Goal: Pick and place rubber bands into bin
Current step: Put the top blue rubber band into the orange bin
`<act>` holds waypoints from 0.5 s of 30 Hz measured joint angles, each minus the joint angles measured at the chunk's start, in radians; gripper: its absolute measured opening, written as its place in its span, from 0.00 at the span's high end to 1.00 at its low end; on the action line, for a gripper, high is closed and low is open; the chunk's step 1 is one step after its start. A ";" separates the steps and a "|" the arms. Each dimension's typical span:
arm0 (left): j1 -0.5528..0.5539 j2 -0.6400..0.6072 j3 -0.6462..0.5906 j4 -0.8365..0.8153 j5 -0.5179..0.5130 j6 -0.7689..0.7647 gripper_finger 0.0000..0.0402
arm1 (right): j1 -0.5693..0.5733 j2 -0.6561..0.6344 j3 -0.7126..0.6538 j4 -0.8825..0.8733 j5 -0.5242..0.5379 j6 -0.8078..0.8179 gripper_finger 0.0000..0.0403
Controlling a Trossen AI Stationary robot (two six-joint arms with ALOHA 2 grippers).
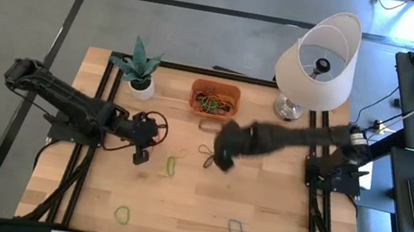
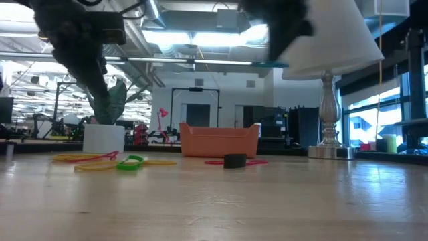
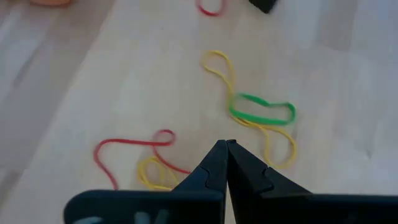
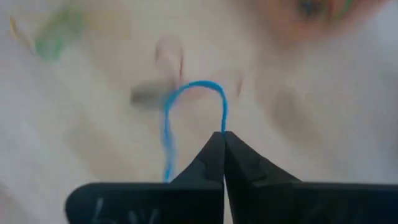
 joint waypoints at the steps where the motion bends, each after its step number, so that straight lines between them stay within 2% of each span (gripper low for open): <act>1: 0.013 0.000 0.000 0.001 -0.005 0.000 1.00 | -0.043 0.000 0.018 0.027 0.003 -0.063 1.00; 7: 0.076 0.000 0.000 0.001 -0.006 -0.016 1.00 | -0.281 0.000 0.037 0.271 -0.027 -0.404 1.00; 12: 0.105 0.000 0.000 0.002 -0.007 -0.044 1.00 | -0.430 0.057 0.036 0.422 -0.129 -0.578 1.00; 15: 0.123 0.000 0.000 0.004 -0.007 -0.061 1.00 | -0.486 0.118 0.042 0.433 -0.168 -0.636 1.00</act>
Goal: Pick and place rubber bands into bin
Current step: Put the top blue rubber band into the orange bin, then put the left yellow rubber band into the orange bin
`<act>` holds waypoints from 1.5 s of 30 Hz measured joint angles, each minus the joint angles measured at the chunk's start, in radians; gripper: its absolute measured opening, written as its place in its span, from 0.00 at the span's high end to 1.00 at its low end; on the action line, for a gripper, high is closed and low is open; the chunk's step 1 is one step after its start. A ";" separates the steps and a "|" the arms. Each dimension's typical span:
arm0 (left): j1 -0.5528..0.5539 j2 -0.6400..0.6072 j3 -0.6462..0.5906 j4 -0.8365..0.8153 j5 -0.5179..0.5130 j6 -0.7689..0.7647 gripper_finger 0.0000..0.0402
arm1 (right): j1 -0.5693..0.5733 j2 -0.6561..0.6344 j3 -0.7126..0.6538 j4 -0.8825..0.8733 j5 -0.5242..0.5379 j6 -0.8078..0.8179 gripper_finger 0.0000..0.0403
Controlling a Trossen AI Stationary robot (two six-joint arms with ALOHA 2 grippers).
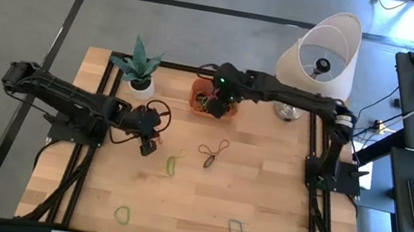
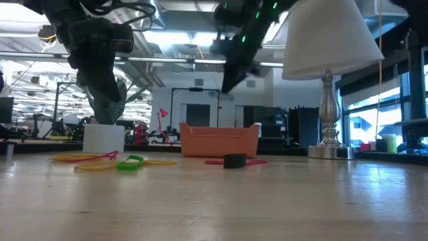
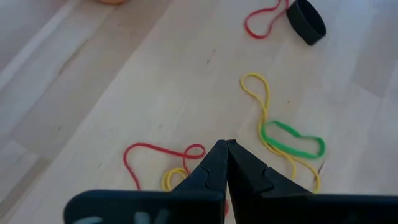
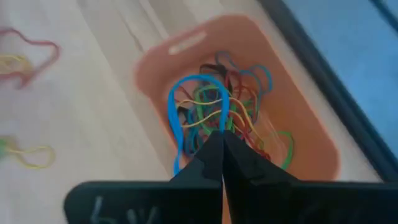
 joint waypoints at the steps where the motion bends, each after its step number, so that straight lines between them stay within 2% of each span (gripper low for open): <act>1: 0.006 0.000 0.000 0.000 0.000 -0.003 1.00 | -0.015 0.025 0.004 0.004 -0.017 -0.021 1.00; 7: 0.038 0.000 0.000 0.005 0.000 -0.024 1.00 | -0.060 0.167 0.035 -0.005 -0.043 -0.099 1.00; 11: 0.050 0.000 0.000 0.009 0.000 -0.031 1.00 | -0.074 0.207 0.042 -0.013 -0.044 -0.100 0.97; 23: 0.053 0.000 0.000 0.021 -0.003 -0.030 1.00 | -0.104 0.202 0.045 -0.023 -0.043 -0.096 0.70; 29: 0.053 0.000 0.000 0.016 -0.003 -0.027 1.00 | -0.104 0.189 0.045 -0.053 -0.043 -0.096 0.62; 34: 0.053 0.000 0.000 -0.034 -0.015 0.022 1.00 | -0.102 0.128 0.045 -0.070 -0.077 -0.096 0.61; 40: 0.060 0.007 0.000 -0.068 -0.012 0.052 0.99 | -0.043 0.064 0.045 -0.131 -0.086 -0.007 0.67; 45: 0.062 0.053 0.000 -0.110 0.000 0.086 0.90 | 0.052 0.033 0.045 -0.176 -0.086 0.071 0.73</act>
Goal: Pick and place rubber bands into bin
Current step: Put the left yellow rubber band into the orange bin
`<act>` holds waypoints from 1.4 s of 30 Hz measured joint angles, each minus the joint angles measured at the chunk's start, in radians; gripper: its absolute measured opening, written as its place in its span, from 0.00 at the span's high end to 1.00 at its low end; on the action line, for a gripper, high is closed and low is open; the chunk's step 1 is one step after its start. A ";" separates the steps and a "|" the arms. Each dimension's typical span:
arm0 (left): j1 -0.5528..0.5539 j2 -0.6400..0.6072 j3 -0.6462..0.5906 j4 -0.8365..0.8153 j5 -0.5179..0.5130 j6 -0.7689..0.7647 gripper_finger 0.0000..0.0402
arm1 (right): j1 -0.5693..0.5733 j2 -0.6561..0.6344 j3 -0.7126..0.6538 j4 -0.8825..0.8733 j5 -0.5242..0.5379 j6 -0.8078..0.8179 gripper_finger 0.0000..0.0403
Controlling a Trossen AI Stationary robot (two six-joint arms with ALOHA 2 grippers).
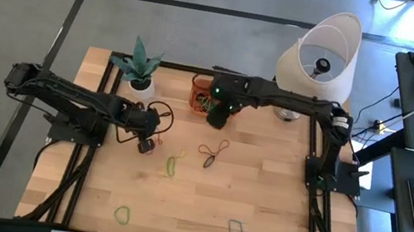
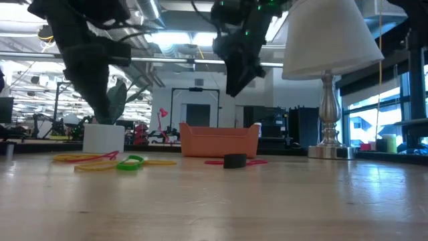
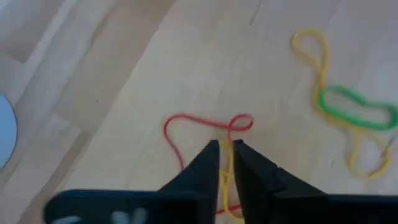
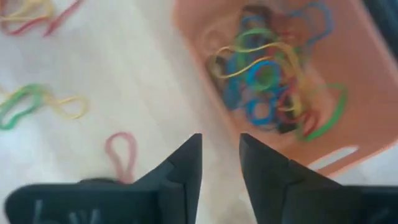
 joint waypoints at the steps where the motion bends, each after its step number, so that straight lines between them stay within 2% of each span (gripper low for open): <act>1: 0.000 0.015 0.000 -0.005 0.001 0.000 0.87 | 0.021 -0.005 0.000 -0.010 0.000 0.022 0.74; 4: -0.001 0.063 0.000 -0.006 0.000 0.002 0.78 | 0.091 -0.018 0.000 -0.028 0.028 0.077 0.77; 9: -0.002 0.145 0.000 -0.007 0.002 0.018 0.68 | 0.218 -0.035 0.000 -0.140 0.139 0.192 0.80; 16: -0.002 0.273 0.000 -0.017 0.026 0.019 0.66 | 0.402 -0.039 -0.001 -0.193 0.237 0.434 0.84; 24: -0.002 0.357 0.005 0.006 0.056 0.032 0.73 | 0.600 -0.039 -0.001 -0.260 0.338 0.746 0.85; 27: -0.002 0.362 0.005 0.009 0.073 0.036 0.80 | 0.662 -0.039 -0.001 -0.338 0.380 0.882 0.85; 31: -0.002 0.345 0.019 -0.035 0.105 0.017 0.96 | 0.733 -0.039 -0.001 -0.443 0.418 1.022 0.85; 34: -0.003 0.307 0.057 -0.106 0.110 0.002 0.99 | 0.773 -0.041 -0.014 -0.475 0.424 1.068 0.85; 38: -0.003 0.255 0.123 -0.209 0.104 -0.025 1.00 | 0.808 -0.074 -0.118 -0.429 0.427 1.118 0.90; 42: -0.019 0.204 0.201 -0.271 0.086 -0.060 1.00 | 0.828 -0.169 -0.323 -0.227 0.424 1.142 0.98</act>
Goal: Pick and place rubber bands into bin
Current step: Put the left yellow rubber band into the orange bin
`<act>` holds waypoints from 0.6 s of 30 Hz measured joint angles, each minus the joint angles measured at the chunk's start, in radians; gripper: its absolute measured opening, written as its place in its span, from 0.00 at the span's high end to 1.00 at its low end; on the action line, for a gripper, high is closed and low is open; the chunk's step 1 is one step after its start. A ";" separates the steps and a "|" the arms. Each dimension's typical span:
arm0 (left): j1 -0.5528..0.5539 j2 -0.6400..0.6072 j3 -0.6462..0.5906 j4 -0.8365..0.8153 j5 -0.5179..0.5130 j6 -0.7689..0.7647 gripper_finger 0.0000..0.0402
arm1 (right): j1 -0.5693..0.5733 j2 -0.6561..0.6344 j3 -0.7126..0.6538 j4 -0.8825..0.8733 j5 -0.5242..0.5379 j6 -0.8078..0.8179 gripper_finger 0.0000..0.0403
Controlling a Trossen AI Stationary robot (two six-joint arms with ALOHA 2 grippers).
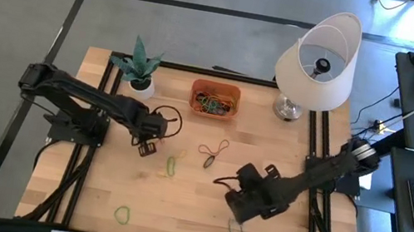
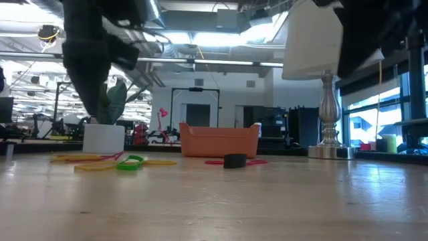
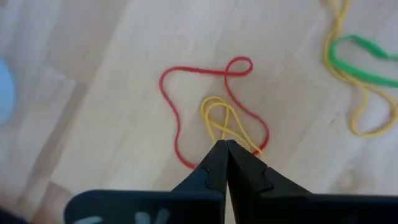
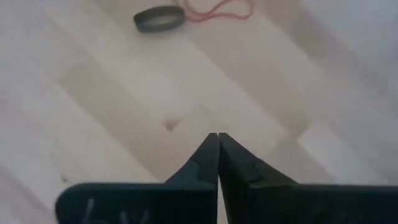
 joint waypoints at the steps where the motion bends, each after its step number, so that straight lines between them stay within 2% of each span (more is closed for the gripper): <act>1: -0.007 -0.008 0.012 -0.014 -0.009 -0.004 1.00 | 0.001 -0.030 -0.058 0.061 -0.003 0.000 0.99; 6: -0.038 -0.025 0.028 0.007 -0.015 -0.050 0.99 | 0.006 -0.201 -0.333 0.416 -0.010 -0.050 0.97; 9: -0.051 -0.005 0.028 0.008 -0.015 -0.109 0.99 | 0.004 -0.284 -0.460 0.548 -0.023 -0.053 0.98; 13: -0.051 0.037 0.028 0.005 -0.014 -0.181 0.93 | 0.004 -0.360 -0.563 0.585 -0.035 -0.041 0.98; 18: -0.052 0.120 0.028 0.003 -0.007 -0.214 0.79 | 0.004 -0.402 -0.613 0.584 -0.047 -0.034 0.95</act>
